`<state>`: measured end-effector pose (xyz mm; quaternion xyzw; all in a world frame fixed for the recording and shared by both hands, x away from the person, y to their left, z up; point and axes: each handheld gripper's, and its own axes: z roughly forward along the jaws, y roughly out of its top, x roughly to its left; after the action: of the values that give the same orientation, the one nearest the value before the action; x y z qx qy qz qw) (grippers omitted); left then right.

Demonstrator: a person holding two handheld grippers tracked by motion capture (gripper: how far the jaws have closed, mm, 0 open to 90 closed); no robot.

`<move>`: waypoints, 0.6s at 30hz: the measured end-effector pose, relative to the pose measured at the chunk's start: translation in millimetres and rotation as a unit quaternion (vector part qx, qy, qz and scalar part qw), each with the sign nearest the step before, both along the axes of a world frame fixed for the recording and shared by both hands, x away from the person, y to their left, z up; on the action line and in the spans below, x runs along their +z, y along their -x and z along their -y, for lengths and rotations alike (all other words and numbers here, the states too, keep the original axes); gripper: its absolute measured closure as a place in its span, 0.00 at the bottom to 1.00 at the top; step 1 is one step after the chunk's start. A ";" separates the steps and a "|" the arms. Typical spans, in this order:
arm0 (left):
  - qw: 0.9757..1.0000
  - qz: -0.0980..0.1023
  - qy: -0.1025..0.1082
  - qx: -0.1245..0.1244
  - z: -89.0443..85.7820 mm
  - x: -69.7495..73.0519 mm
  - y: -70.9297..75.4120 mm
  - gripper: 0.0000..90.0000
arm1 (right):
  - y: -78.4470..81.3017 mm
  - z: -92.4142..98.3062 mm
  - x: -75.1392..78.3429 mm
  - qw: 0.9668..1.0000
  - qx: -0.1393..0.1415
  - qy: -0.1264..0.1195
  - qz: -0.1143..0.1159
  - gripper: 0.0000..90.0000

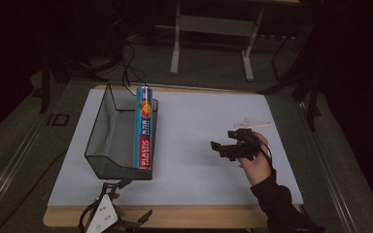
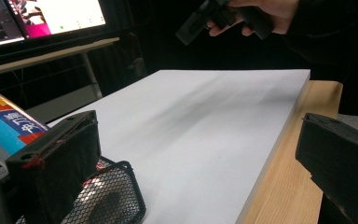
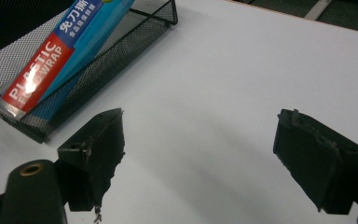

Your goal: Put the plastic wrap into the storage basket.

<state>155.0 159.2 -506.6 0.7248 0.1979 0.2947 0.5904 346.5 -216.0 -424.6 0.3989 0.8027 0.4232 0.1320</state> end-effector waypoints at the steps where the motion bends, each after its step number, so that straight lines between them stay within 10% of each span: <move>1: 1.000 0.000 0.000 0.000 0.1 0.0 0.0 0.01 | 2.9 3.0 -1.2 1.000 -0.003 -0.003 0.004 0.18; 18: 1.000 0.000 0.000 0.000 0.3 -0.2 -0.1 0.01 | 35.4 32.5 -21.4 1.000 -0.008 -0.003 0.003 0.18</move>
<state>155.1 158.9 -506.8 0.7252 0.1980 0.2946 0.5901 311.1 -248.5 -446.0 0.4045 0.7977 0.4257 0.1371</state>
